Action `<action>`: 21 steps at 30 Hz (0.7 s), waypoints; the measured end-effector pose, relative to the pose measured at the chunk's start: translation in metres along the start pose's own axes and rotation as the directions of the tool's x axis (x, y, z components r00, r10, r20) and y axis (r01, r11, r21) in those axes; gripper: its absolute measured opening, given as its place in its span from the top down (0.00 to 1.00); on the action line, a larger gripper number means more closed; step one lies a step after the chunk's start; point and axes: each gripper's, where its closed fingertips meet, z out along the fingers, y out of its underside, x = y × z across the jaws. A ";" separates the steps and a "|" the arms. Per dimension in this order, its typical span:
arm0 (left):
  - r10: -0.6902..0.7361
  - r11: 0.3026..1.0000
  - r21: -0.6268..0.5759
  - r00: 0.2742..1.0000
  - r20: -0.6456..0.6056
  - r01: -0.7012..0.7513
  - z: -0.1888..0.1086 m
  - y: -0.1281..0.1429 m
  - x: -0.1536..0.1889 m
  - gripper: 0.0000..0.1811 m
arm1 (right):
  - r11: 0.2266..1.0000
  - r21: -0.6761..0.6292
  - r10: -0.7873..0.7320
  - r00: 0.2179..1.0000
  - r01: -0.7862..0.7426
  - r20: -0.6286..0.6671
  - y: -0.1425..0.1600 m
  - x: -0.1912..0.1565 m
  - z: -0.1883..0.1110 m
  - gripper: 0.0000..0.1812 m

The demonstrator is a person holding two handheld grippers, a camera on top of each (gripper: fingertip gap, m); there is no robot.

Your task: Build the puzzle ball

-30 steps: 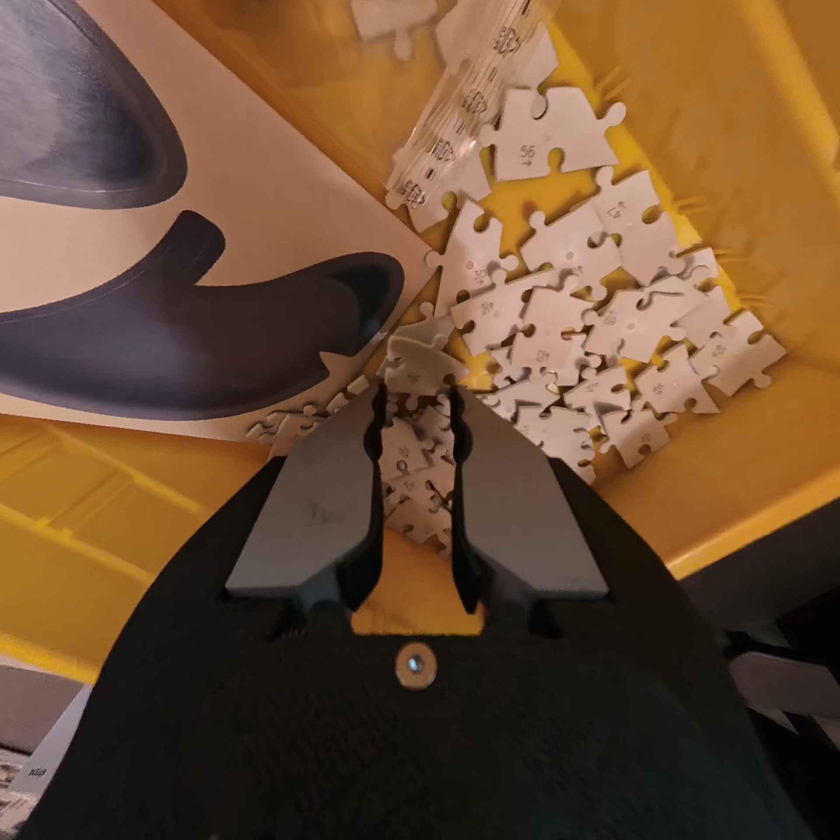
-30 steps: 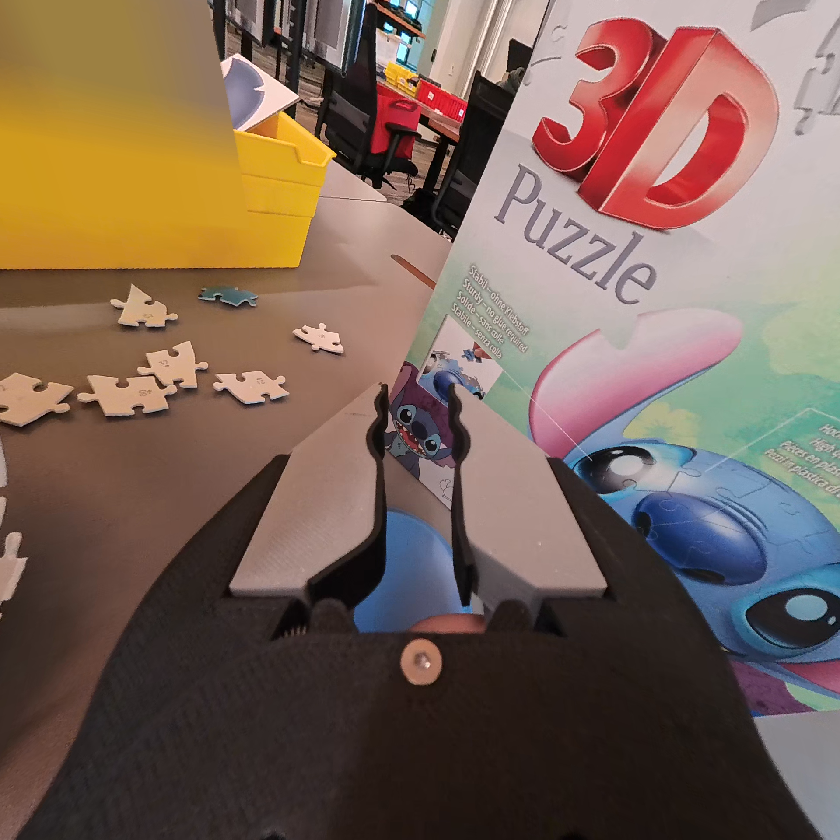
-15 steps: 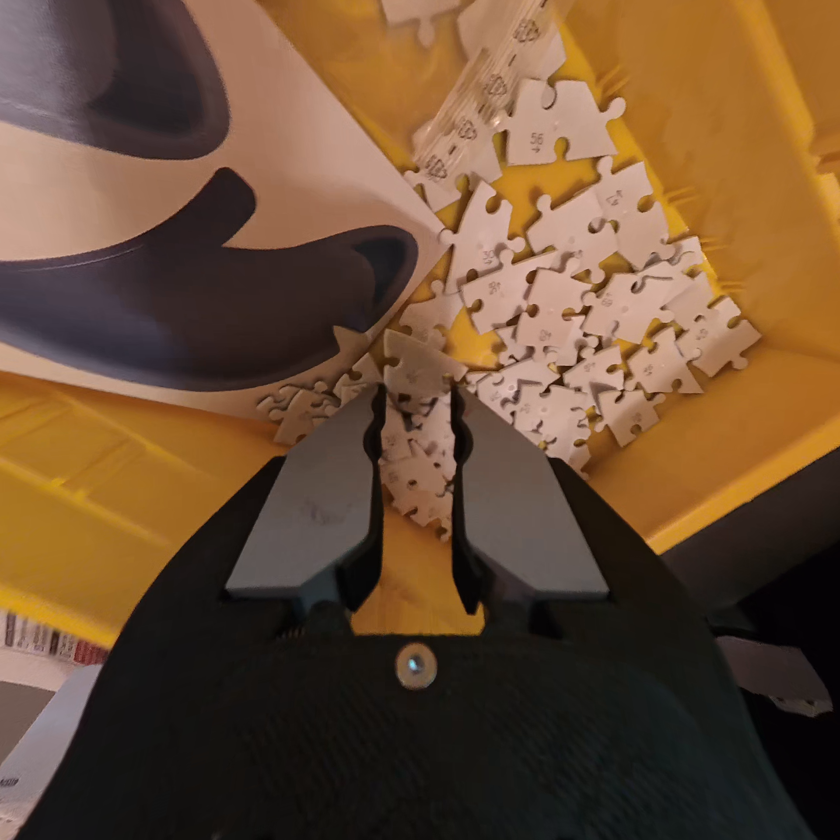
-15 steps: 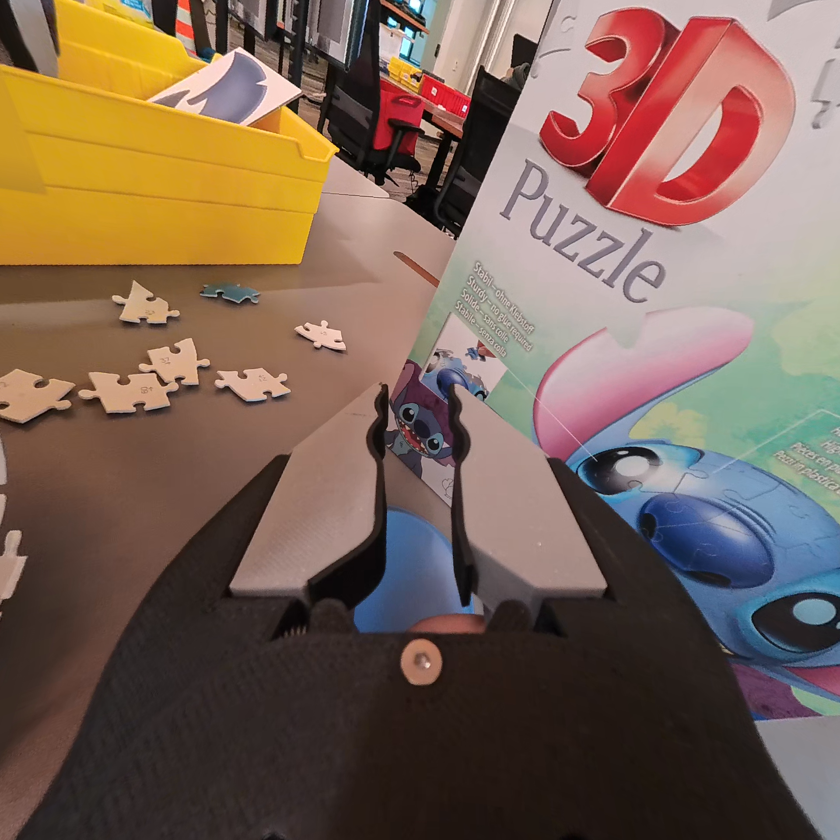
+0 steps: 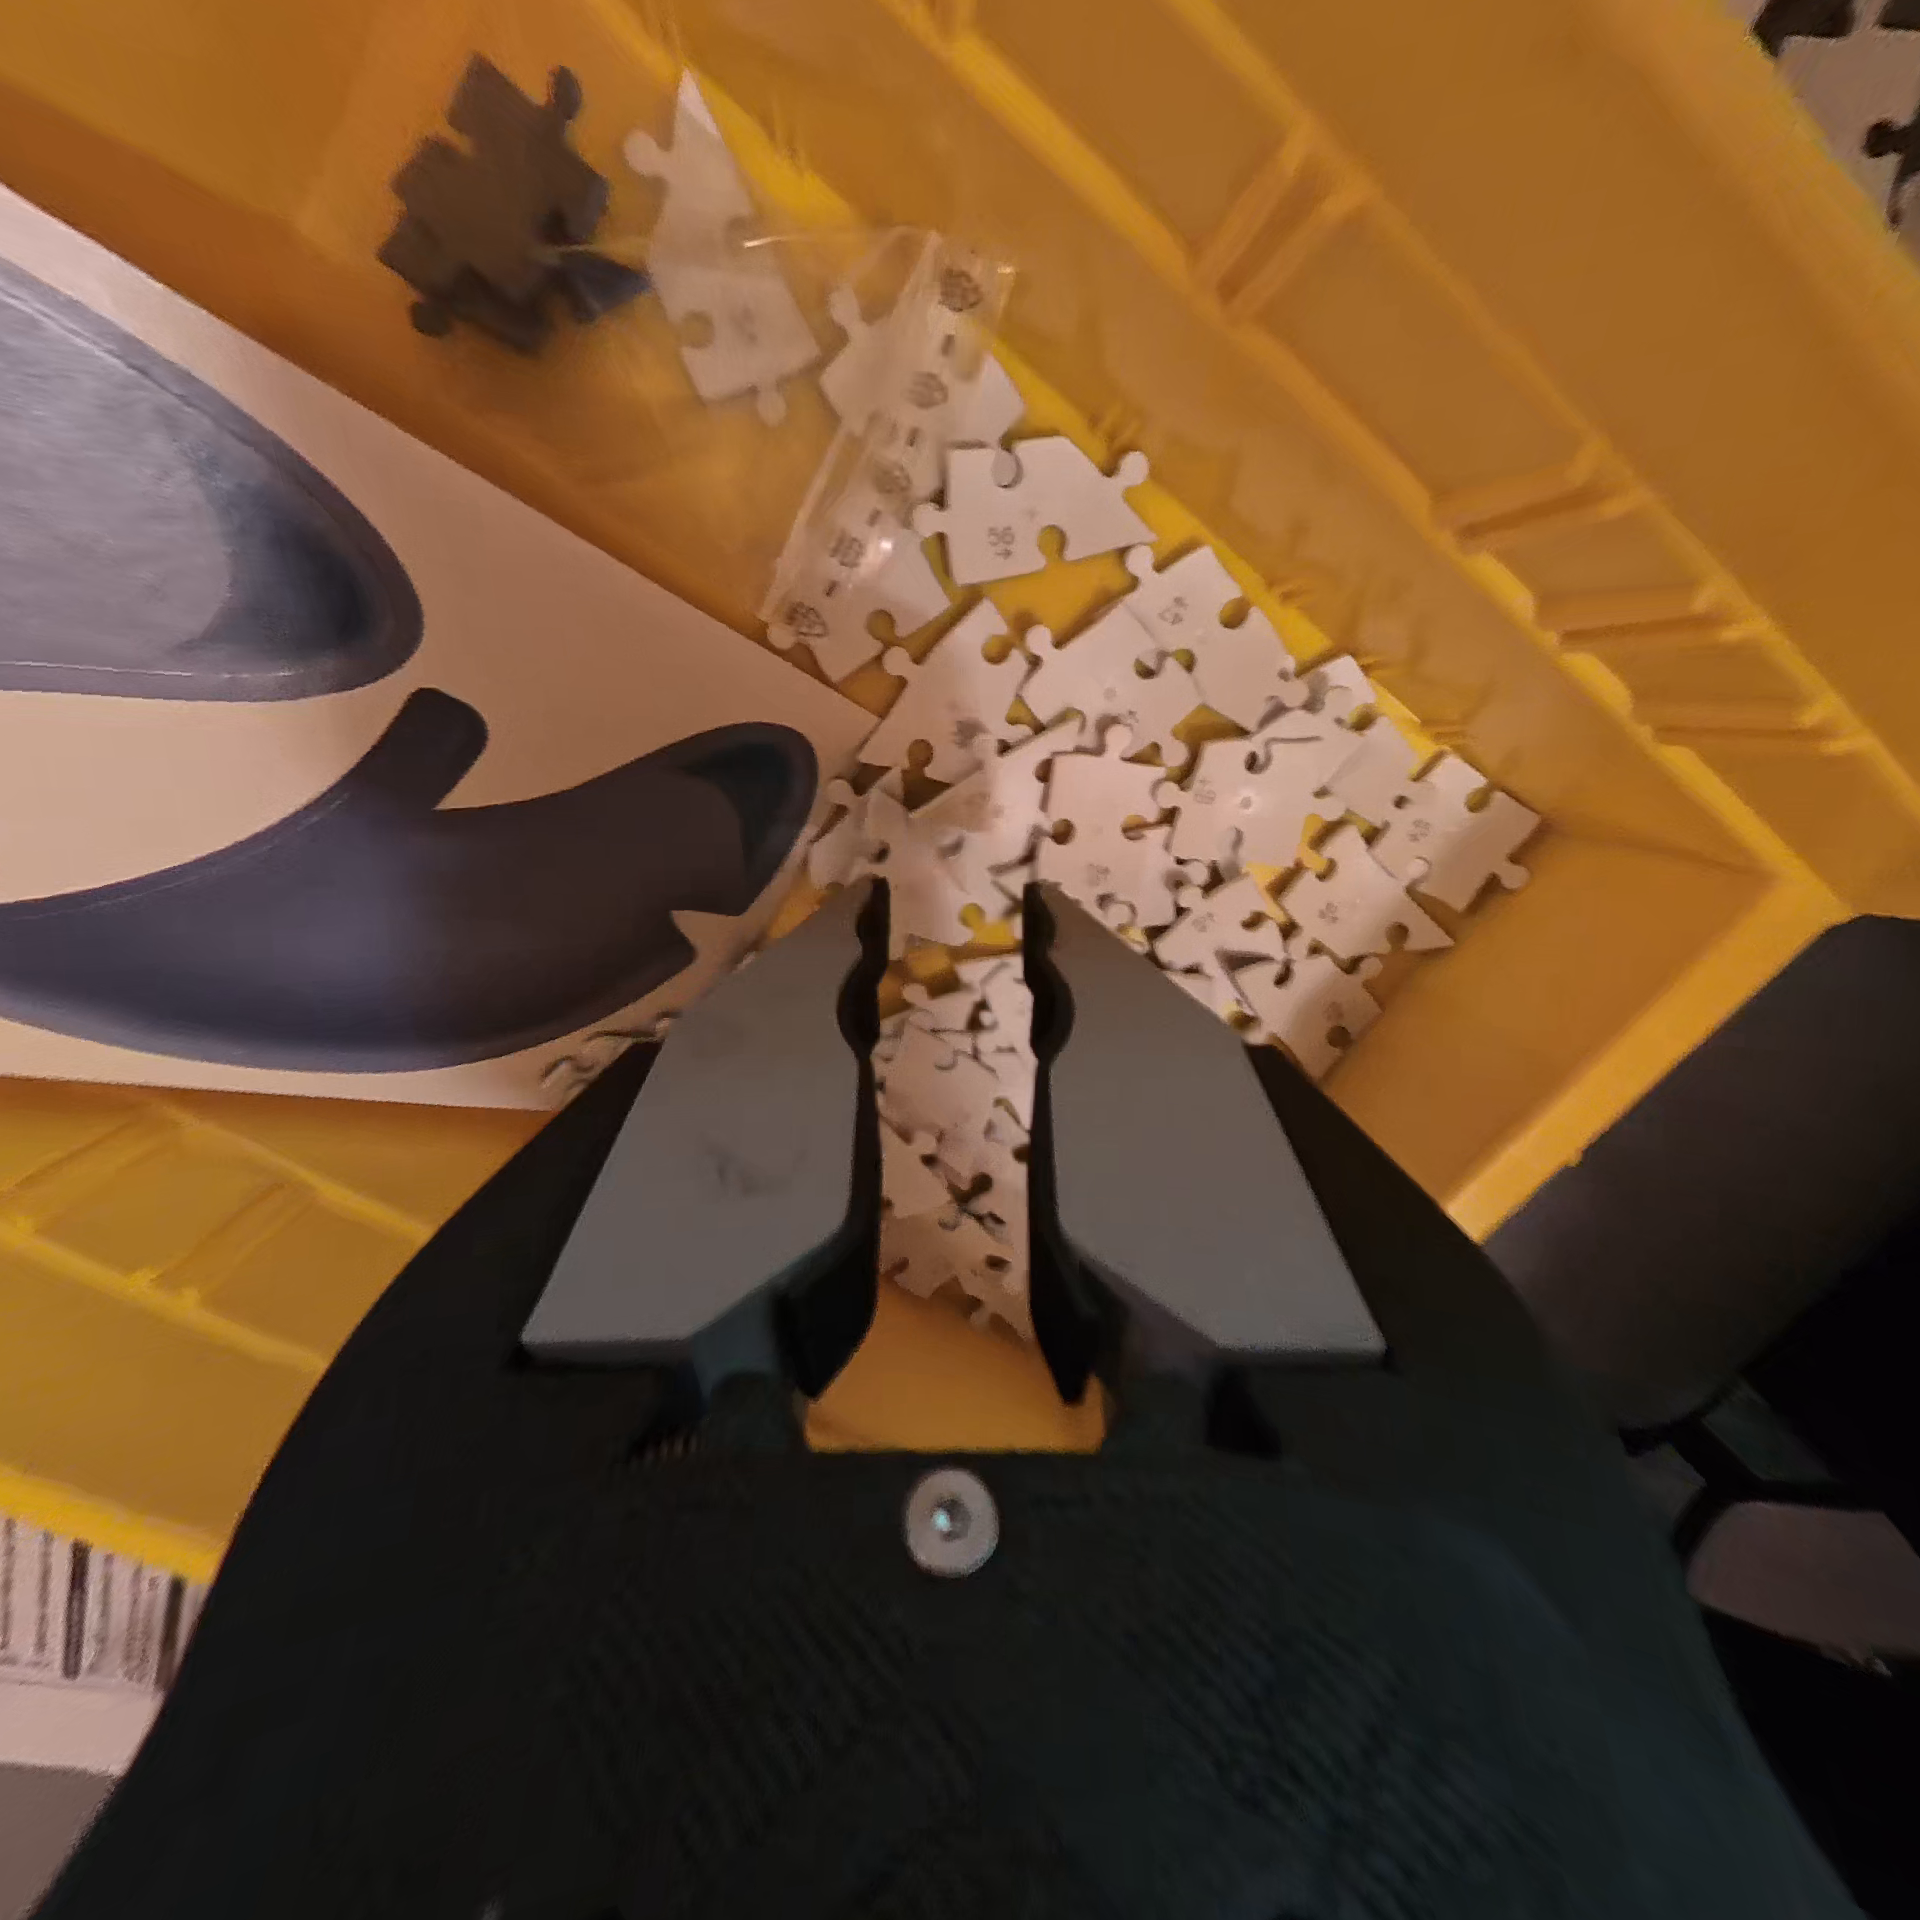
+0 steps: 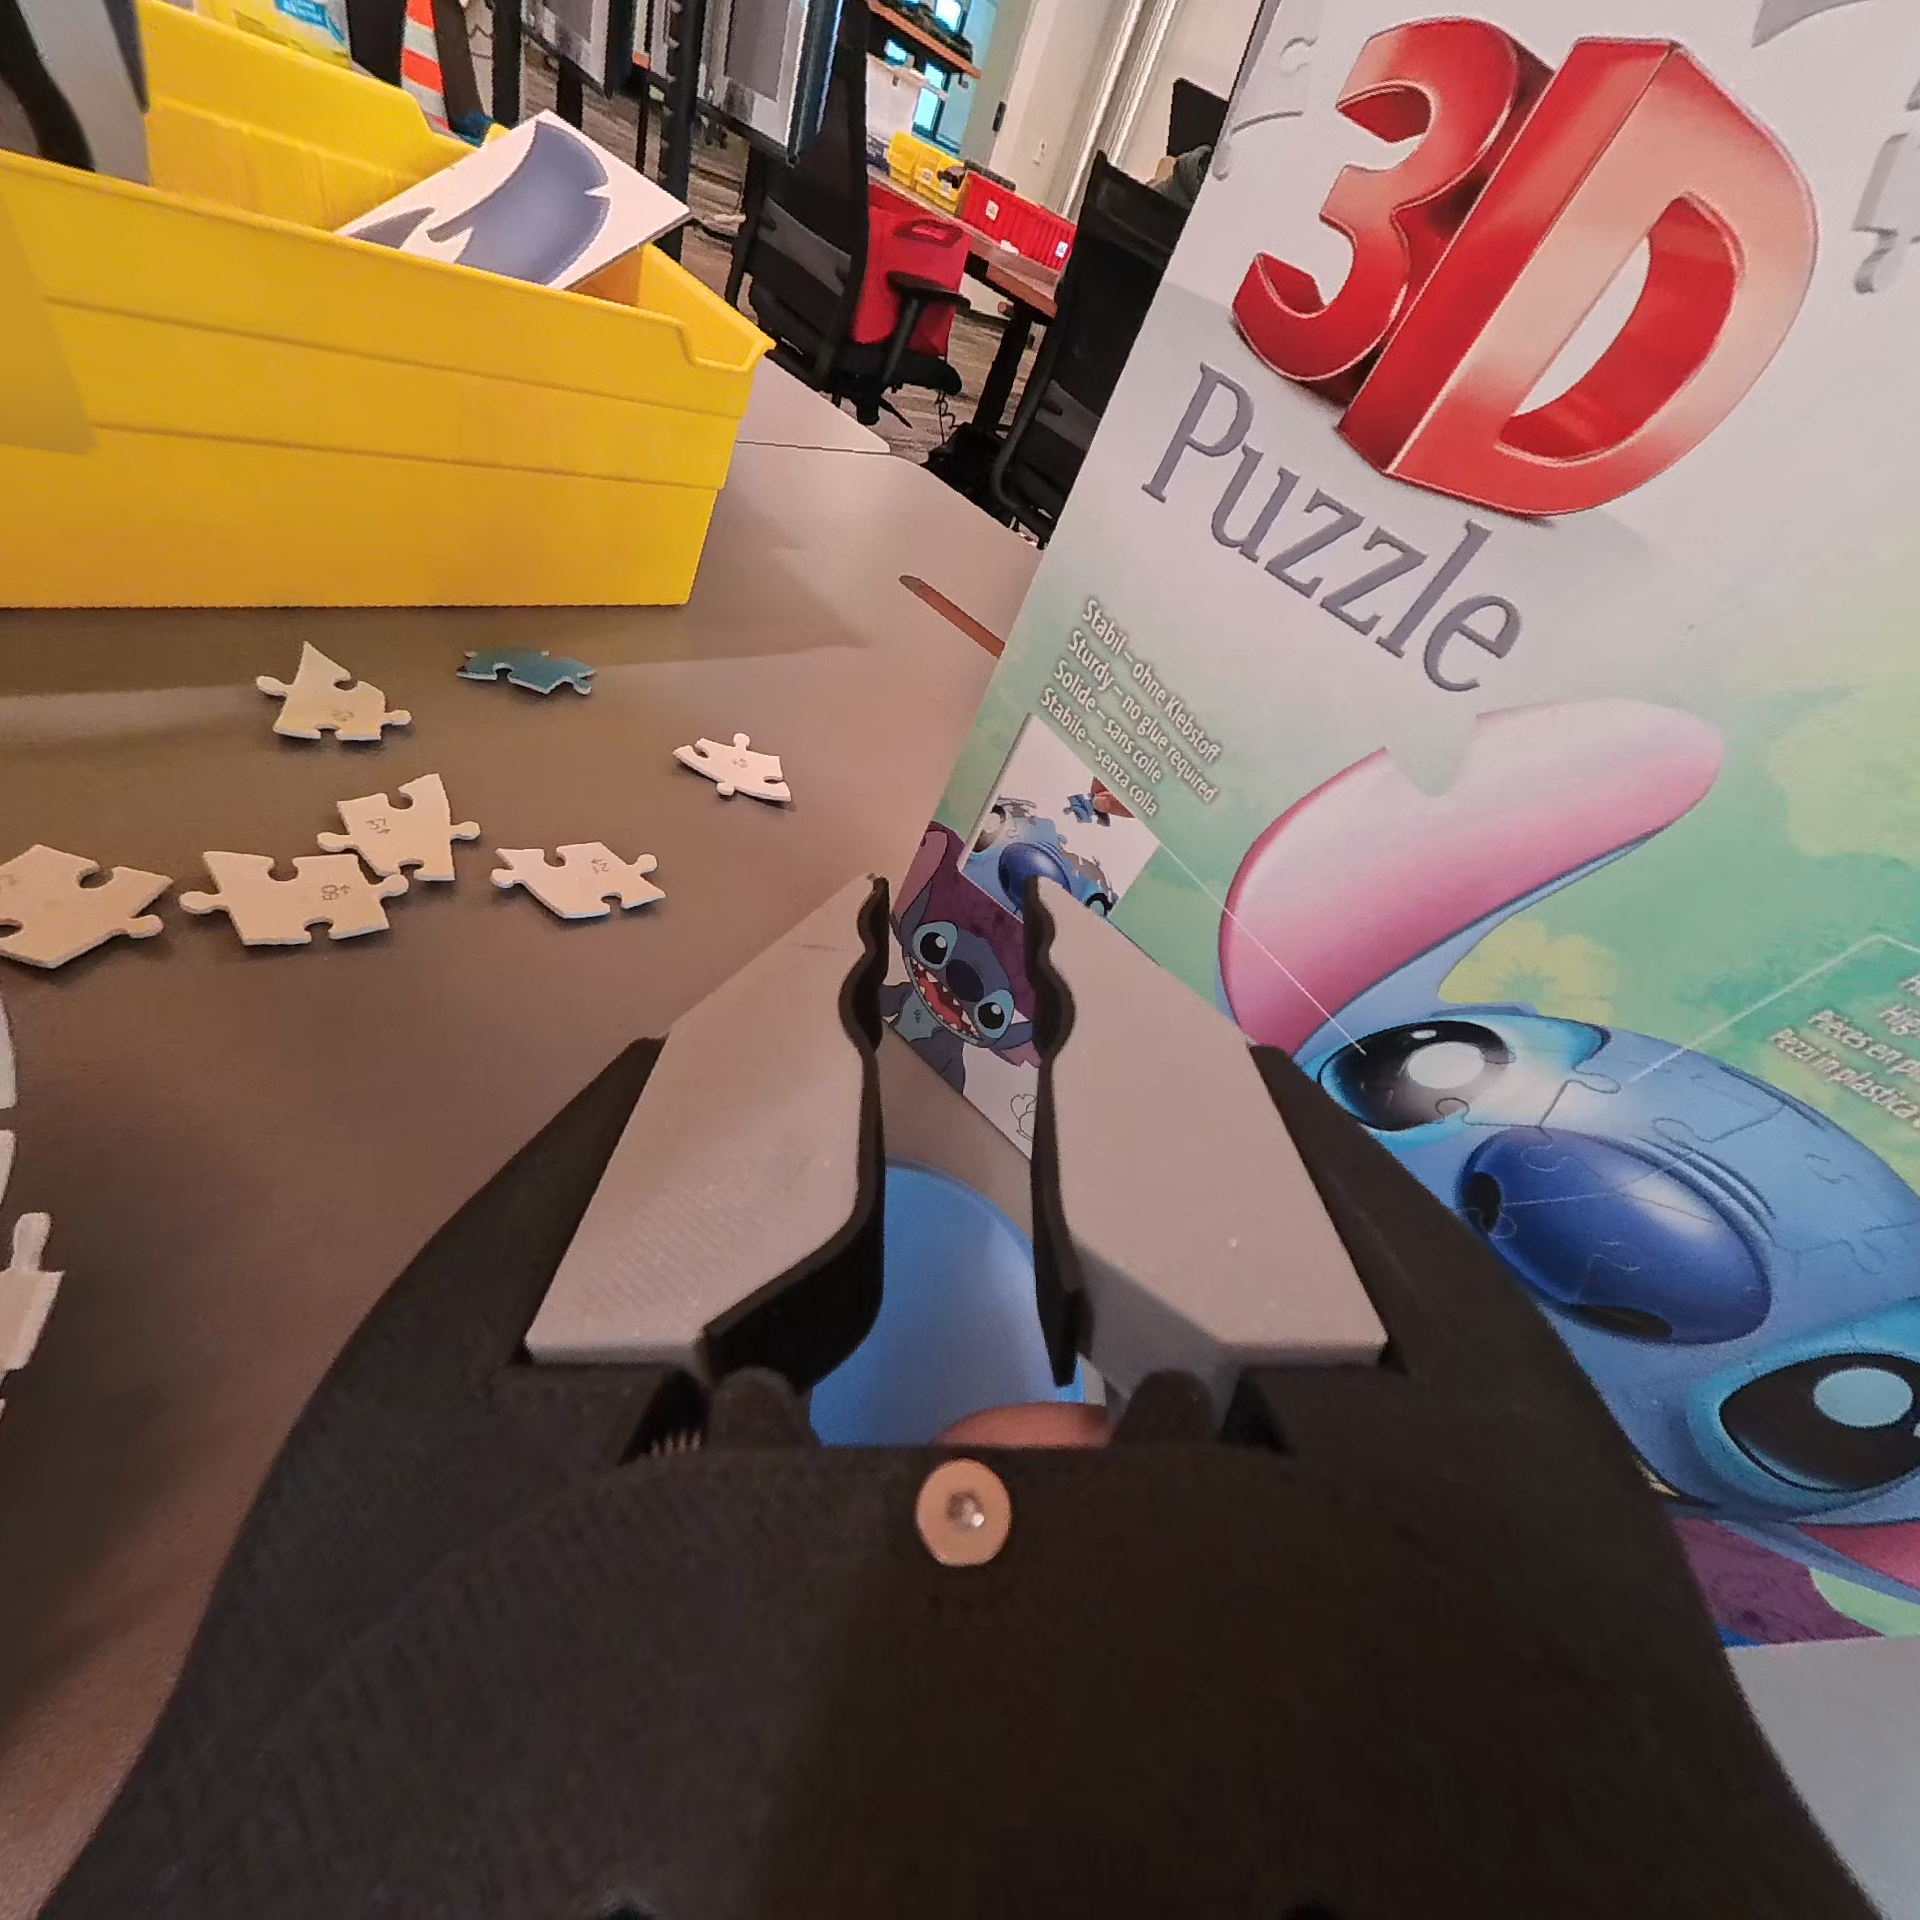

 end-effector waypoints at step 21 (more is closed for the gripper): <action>0.085 0.996 0.017 0.979 -0.183 -0.084 0.010 -0.008 0.037 0.97 | 1.000 0.007 0.008 1.000 -0.008 -0.009 -0.001 0.002 0.000 0.88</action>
